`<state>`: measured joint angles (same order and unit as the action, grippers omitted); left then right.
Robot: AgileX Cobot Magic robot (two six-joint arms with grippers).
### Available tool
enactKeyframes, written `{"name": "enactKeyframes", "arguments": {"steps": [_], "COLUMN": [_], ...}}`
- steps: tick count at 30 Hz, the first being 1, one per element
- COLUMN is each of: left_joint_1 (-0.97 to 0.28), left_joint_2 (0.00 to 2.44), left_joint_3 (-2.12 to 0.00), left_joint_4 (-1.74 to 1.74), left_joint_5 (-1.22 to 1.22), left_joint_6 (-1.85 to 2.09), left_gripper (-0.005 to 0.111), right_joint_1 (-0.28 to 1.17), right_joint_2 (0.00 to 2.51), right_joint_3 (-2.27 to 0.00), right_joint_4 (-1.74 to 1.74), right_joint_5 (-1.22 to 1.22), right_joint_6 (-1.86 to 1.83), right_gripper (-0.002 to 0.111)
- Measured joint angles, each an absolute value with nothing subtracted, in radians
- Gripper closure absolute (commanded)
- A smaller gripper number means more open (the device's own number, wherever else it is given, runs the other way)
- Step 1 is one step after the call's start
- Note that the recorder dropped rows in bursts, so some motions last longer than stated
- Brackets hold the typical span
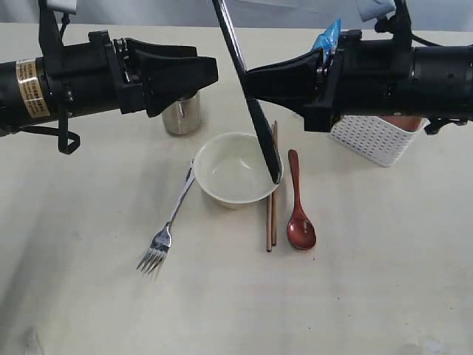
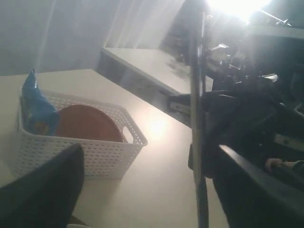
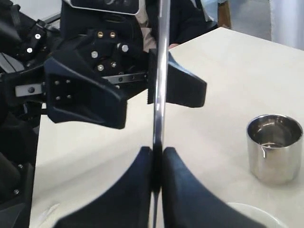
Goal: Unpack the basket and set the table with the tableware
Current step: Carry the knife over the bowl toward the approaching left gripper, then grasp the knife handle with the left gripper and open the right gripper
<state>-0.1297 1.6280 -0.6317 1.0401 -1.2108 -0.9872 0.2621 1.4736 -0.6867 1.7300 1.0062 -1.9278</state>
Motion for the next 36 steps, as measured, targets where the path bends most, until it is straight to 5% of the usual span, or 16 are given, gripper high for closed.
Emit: {"name": "enactKeyframes", "arguments": {"steps": [27, 35, 36], "left_joint_1": [-0.186, -0.211, -0.211], "left_joint_2": [1.628, 1.628, 1.628], "left_joint_3": [-0.632, -0.632, -0.632], "left_joint_4": [1.002, 0.979, 0.979], "left_joint_5": [-1.213, -1.22, -1.226], "left_joint_6": [-0.945, -0.945, -0.951], "left_gripper": [0.037, 0.106, 0.106], "right_joint_1": [0.303, 0.302, 0.302], "right_joint_2": [1.569, 1.58, 1.58], "right_joint_3": [-0.703, -0.703, -0.703], "right_joint_4": [1.732, 1.736, 1.736], "right_joint_5": [1.134, 1.123, 1.116], "right_joint_6": [-1.943, -1.955, -1.957], "right_gripper": [0.109, 0.109, 0.109]}}
